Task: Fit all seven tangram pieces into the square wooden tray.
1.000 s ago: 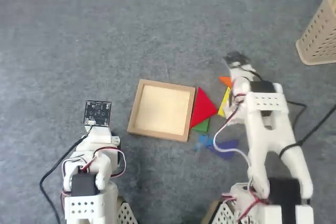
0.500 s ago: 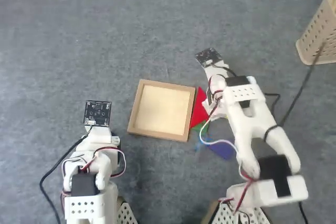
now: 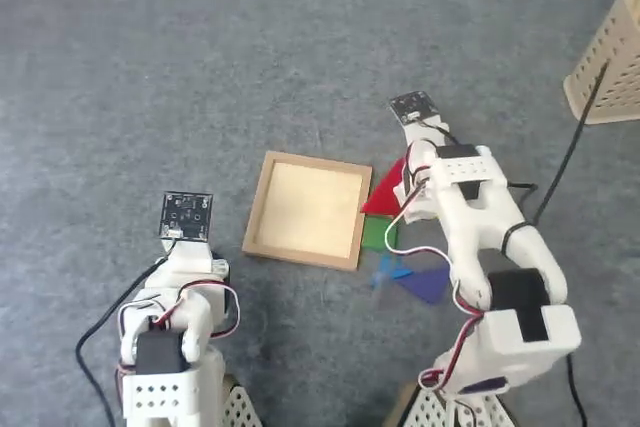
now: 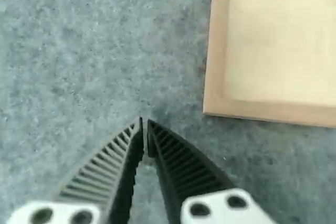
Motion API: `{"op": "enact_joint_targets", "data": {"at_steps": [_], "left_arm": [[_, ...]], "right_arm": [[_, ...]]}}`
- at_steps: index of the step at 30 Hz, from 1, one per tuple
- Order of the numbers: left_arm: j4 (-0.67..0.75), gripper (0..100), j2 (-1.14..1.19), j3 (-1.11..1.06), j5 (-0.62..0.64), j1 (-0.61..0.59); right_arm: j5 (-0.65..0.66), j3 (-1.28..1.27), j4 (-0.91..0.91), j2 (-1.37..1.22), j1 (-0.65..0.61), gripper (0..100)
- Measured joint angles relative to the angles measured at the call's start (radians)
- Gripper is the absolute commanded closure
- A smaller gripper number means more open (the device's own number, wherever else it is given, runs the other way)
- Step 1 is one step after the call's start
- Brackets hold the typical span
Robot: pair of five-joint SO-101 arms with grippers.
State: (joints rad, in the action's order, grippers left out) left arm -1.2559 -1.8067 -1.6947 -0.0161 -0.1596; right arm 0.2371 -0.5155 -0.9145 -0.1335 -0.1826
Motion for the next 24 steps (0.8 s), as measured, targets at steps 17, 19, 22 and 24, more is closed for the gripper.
{"op": "enact_joint_targets", "data": {"at_steps": [17, 19, 22, 24], "left_arm": [[0.000, 98, 0.000, 0.000, 0.000, 0.000], [0.000, 98, 0.000, 0.000, 0.000, 0.002], [0.000, 98, 0.000, 0.000, 0.000, 0.000], [0.000, 98, 0.000, 0.000, 0.000, 0.000]], "right_arm": [[0.000, 0.012, 0.003, -0.028, 0.038, 99.1], [-0.009, 0.011, 0.003, -0.029, 0.052, 99.2], [-0.069, 0.008, 0.003, -0.029, 0.069, 99.2], [-0.084, 0.011, -0.014, -0.029, 0.077, 99.2]]}}
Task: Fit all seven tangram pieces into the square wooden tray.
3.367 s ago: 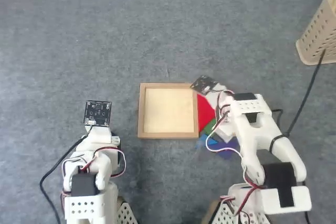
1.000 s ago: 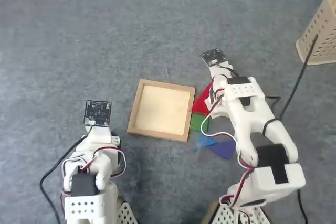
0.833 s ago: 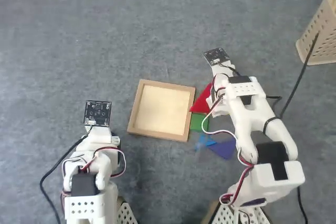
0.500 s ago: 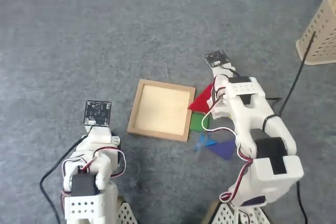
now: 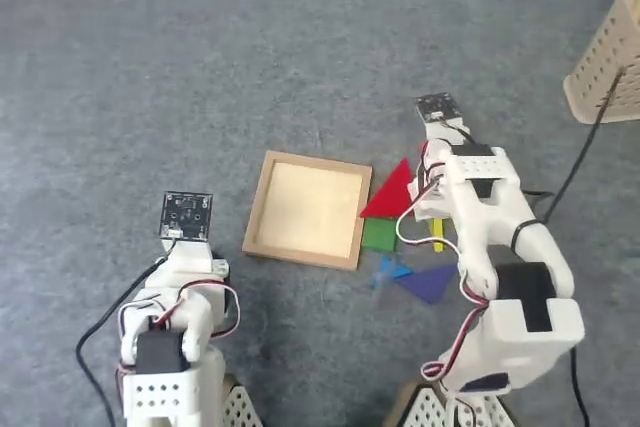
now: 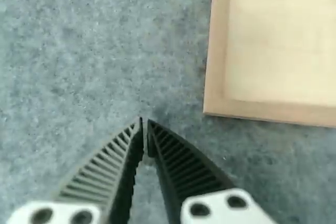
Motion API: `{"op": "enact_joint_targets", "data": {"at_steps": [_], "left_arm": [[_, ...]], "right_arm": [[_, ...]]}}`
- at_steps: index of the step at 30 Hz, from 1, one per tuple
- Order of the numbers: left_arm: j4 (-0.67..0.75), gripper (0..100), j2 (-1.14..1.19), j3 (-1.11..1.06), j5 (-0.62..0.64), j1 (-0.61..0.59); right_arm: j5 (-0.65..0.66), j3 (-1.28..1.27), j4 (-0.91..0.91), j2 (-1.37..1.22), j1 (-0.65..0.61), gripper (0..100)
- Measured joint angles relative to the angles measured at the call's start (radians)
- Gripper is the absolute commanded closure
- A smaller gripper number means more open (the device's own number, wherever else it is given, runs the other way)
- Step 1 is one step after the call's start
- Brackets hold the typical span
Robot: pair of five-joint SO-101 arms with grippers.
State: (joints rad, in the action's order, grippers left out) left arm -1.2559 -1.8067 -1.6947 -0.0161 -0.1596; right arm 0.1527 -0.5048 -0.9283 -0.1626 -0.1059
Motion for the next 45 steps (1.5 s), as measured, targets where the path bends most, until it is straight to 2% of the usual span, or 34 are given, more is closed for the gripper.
{"op": "enact_joint_targets", "data": {"at_steps": [6, 9, 17, 21, 27, 30, 34, 37, 41, 45], "left_arm": [[0.000, 98, 0.000, 0.000, 0.000, 0.000], [0.000, 98, 0.000, 0.000, 0.000, -0.002], [0.000, 98, 0.000, 0.000, 0.000, 0.000], [0.000, 98, 0.000, 0.000, 0.000, 0.000], [0.000, 98, 0.000, 0.000, 0.000, 0.000], [0.000, 98, 0.000, 0.000, 0.000, 0.000], [0.000, 98, 0.000, 0.000, 0.000, 0.000], [0.000, 98, 0.000, 0.000, 0.000, -0.002], [0.000, 98, 0.000, 0.000, 0.000, -0.002], [0.000, 98, 0.000, 0.000, 0.000, -0.002]], "right_arm": [[-0.054, -0.009, -0.112, 0.114, -0.003, 99.2], [-0.104, -0.009, -0.146, 0.224, -0.055, 99.2], [-0.172, -0.009, -0.084, 0.310, -0.422, 99.2], [-0.193, 0.006, 0.011, 0.196, -0.519, 99.2], [-0.439, 0.149, 0.040, -0.002, -0.529, 99.0], [-0.526, 0.199, 0.041, -0.046, -0.531, 90.6], [-0.499, 0.224, -0.008, -0.051, -0.531, 70.8], [-0.420, 0.244, -0.087, -0.051, -0.531, 63.2], [-0.325, 0.250, -0.152, -0.041, -0.529, 64.7], [-0.296, 0.250, -0.172, 0.015, -0.489, 72.7]]}}
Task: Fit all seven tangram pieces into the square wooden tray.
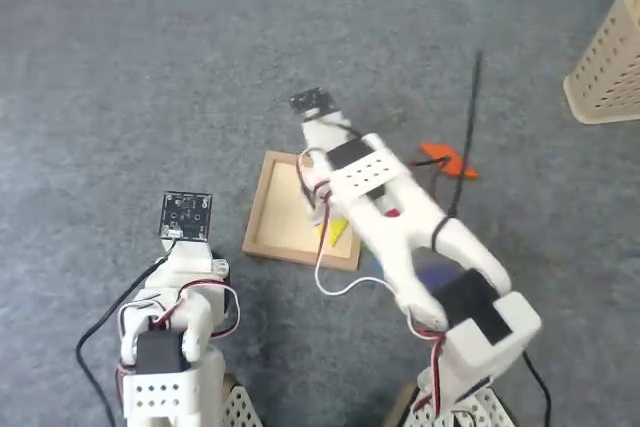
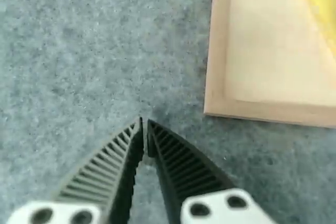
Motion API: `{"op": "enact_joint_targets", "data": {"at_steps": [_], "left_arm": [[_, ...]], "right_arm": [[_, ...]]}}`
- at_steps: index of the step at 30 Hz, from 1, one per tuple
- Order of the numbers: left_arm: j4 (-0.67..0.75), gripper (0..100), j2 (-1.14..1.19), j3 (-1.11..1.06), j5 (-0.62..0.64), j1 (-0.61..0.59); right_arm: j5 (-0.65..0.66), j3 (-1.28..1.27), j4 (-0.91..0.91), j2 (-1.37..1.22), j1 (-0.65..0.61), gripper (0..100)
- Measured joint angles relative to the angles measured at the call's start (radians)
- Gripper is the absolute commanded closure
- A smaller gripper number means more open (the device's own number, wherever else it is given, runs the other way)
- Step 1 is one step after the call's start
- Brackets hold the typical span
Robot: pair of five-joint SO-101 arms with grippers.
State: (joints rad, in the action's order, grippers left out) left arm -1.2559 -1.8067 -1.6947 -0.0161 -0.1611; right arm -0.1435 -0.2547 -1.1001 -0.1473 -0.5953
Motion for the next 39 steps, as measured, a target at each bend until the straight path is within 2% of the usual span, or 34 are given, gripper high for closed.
{"op": "enact_joint_targets", "data": {"at_steps": [6, 7, 10, 16, 34, 39], "left_arm": [[0.000, 98, 0.000, 0.000, 0.000, 0.000], [0.000, 98, 0.000, 0.000, 0.000, 0.000], [0.000, 98, 0.000, 0.000, 0.000, 0.000], [0.000, 98, 0.000, 0.000, 0.000, 0.000], [0.000, 98, 0.000, 0.000, 0.000, 0.002], [0.000, 98, 0.000, 0.000, 0.000, 0.000]], "right_arm": [[0.000, -0.035, 0.046, 0.081, 0.115, 98.6], [0.000, -0.061, 0.075, 0.083, 0.133, 99.6], [0.020, -0.155, 0.166, 0.083, 0.163, 96.2], [0.061, -0.235, 0.250, 0.083, 0.143, 95.8], [0.074, -0.157, 0.298, -0.023, -0.124, 96.1], [0.074, -0.149, 0.298, -0.025, -0.160, 96.1]]}}
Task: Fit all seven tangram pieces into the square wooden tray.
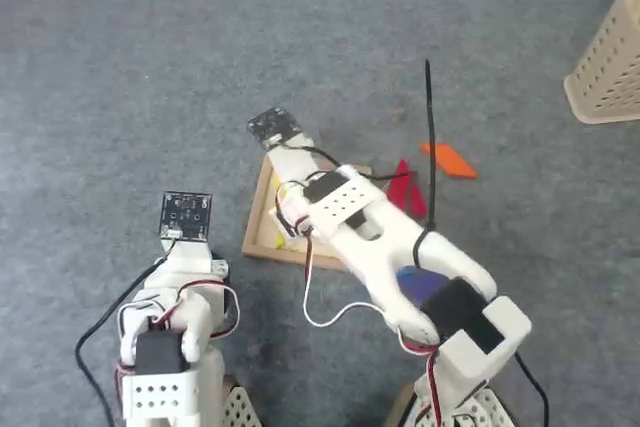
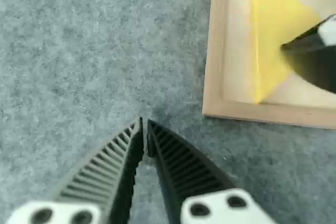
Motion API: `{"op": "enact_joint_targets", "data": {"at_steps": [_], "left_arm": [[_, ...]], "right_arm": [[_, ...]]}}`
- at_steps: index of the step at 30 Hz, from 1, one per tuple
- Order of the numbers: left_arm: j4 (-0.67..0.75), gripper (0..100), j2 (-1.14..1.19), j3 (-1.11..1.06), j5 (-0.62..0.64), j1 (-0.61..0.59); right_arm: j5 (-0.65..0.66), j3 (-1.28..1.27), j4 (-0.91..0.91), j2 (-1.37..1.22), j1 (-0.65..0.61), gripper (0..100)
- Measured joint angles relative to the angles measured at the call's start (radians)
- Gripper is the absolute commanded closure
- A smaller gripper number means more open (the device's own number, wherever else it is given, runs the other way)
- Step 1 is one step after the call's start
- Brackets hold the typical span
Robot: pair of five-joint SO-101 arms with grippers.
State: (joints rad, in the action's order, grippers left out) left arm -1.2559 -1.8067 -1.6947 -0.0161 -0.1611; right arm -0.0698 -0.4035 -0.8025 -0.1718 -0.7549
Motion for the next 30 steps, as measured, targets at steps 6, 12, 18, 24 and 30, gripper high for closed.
{"op": "enact_joint_targets", "data": {"at_steps": [6, 12, 18, 24, 30], "left_arm": [[0.000, 98, 0.000, 0.000, 0.000, 0.002], [0.000, 98, 0.000, 0.000, 0.000, 0.000], [0.000, 98, 0.000, 0.000, 0.000, 0.002], [0.000, 98, 0.000, 0.000, 0.000, 0.002], [0.000, 98, 0.000, 0.000, 0.000, 0.002]], "right_arm": [[0.000, -0.080, 0.041, 0.137, -0.008, 96.1], [0.000, -0.354, 0.239, 0.371, 0.063, 96.1], [0.000, -0.408, 0.390, 0.338, 0.112, 96.1], [0.000, -0.407, 0.549, 0.146, 0.120, 96.1], [0.000, -0.390, 0.580, 0.120, 0.103, 95.7]]}}
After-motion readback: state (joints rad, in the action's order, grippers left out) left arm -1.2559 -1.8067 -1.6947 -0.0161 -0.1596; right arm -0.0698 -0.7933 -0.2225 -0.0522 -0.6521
